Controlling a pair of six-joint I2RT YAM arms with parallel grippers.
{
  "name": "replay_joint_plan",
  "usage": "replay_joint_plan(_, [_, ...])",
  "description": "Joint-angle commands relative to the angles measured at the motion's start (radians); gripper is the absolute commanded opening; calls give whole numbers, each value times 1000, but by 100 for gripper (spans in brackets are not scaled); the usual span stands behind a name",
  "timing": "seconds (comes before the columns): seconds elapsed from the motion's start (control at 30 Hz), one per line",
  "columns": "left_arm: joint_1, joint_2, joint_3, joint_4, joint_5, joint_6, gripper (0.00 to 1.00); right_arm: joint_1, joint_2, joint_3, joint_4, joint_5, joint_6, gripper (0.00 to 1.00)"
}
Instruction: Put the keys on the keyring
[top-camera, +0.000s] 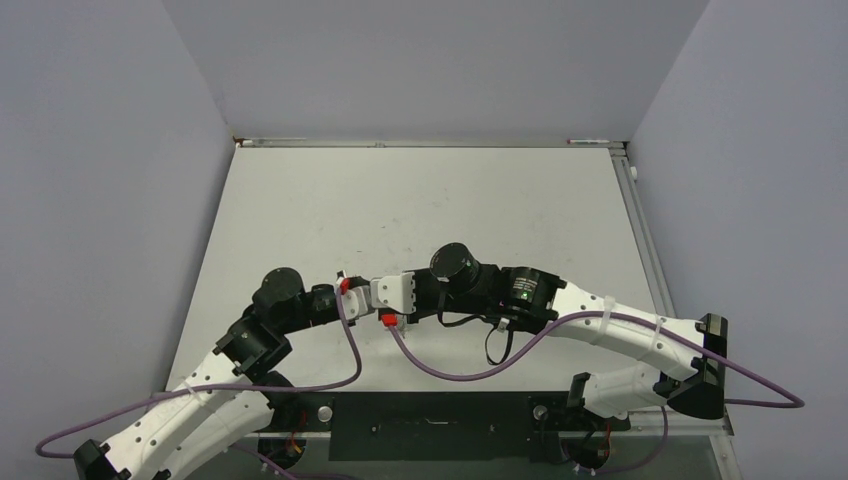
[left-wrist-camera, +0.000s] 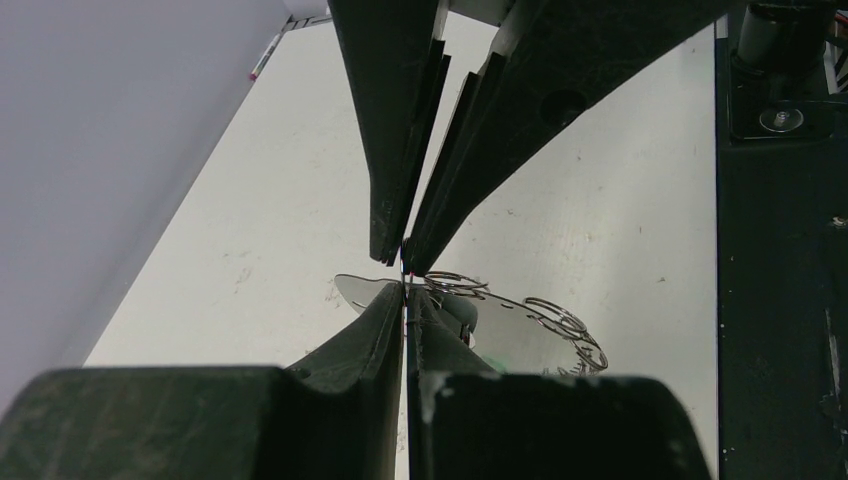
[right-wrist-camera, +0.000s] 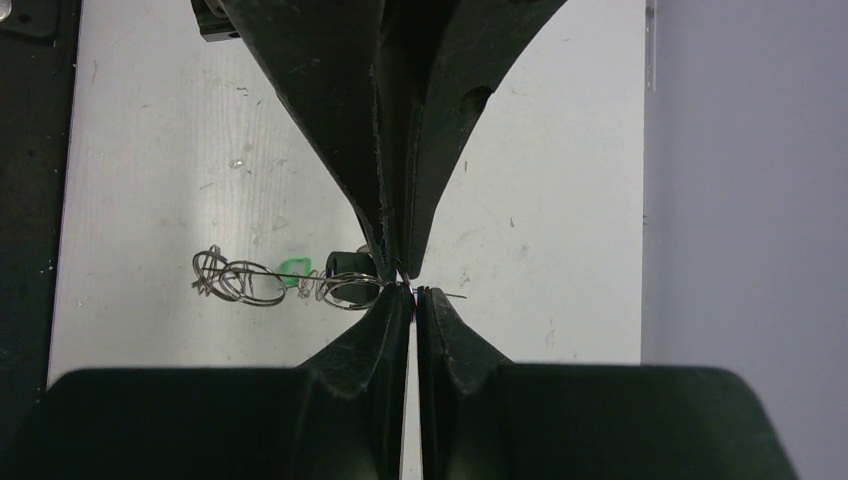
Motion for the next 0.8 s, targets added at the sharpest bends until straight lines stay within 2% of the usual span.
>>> replay_joint_plan(0.0, [-9, -12, 42, 82, 36, -2, 0, 5, 28, 38, 28, -17, 8, 5])
replay_joint_plan(0.13, [-8, -16, 40, 86, 36, -3, 0, 4, 26, 39, 24, -18, 8, 5])
replay_joint_plan(0.27, [-7, -35, 34, 102, 33, -6, 0, 5, -27, 16, 96, -17, 12, 5])
replay_joint_plan(0.37, [-5, -74, 14, 137, 26, -16, 25, 4, -115, -51, 206, -53, 4, 5])
replay_joint_plan(0.43, [-2, -100, -1, 167, 19, -25, 31, 4, -170, -105, 282, -65, 7, 5])
replay_joint_plan(0.77, [9, -120, -15, 216, 58, -45, 31, 0, -320, -255, 529, -94, 56, 5])
